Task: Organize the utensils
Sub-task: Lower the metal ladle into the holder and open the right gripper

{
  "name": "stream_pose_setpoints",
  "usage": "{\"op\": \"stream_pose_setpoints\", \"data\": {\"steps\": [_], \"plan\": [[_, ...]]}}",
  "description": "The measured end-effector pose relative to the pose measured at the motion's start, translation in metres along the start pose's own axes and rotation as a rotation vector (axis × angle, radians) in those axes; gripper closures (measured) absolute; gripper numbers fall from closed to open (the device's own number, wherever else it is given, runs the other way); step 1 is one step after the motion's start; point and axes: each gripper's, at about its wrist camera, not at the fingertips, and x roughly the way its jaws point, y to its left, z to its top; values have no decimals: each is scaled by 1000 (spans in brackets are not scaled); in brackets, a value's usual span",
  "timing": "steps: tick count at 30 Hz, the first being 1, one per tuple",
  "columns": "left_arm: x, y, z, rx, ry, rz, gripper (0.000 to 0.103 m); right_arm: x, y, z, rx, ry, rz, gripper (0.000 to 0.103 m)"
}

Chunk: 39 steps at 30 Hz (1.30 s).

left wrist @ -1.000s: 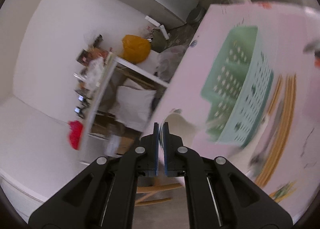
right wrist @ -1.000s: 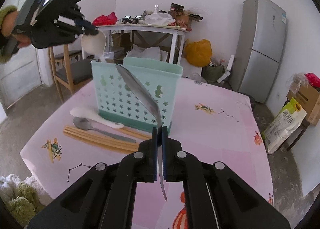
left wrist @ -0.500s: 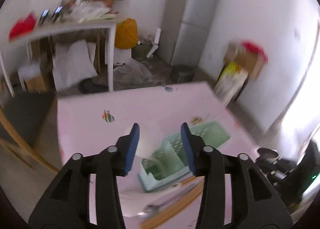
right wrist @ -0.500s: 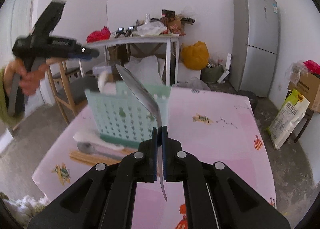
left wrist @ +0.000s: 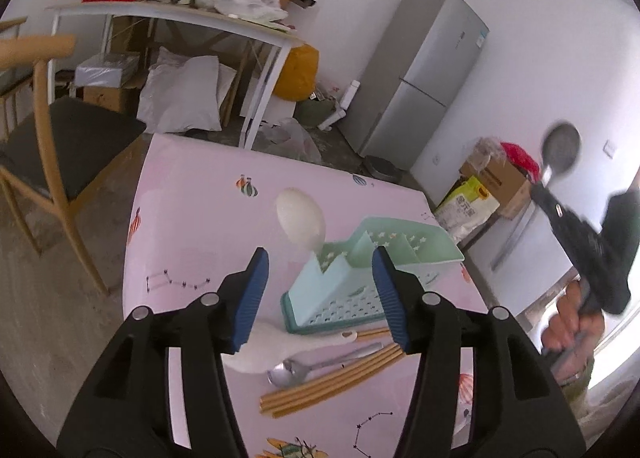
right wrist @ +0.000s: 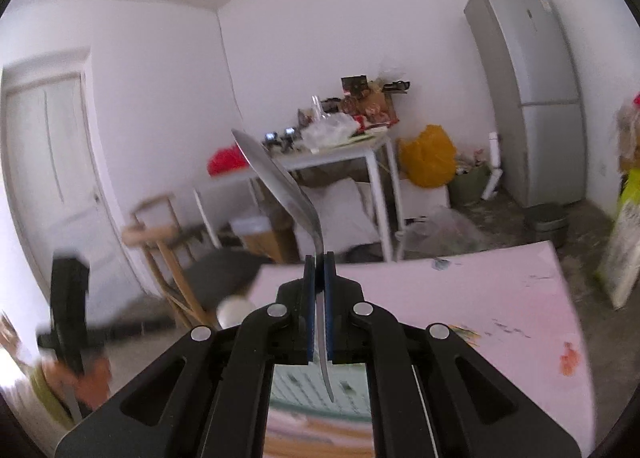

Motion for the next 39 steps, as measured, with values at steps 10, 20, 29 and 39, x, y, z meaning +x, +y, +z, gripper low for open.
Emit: {"op": "stream_pose_setpoints", "data": {"steps": [10, 20, 29, 39], "plan": [[-12, 10, -20, -19, -8, 38, 49, 79, -15, -4, 67, 58, 18, 99], [-5, 17, -37, -41, 23, 58, 48, 107, -34, -60, 60, 210, -90, 96], [4, 22, -57, -99, 62, 71, 43, 86, -44, -65, 126, 235, -71, 86], [8, 24, -74, -112, 88, 90, 36, 40, -36, -61, 159, 148, -80, 49]]}}
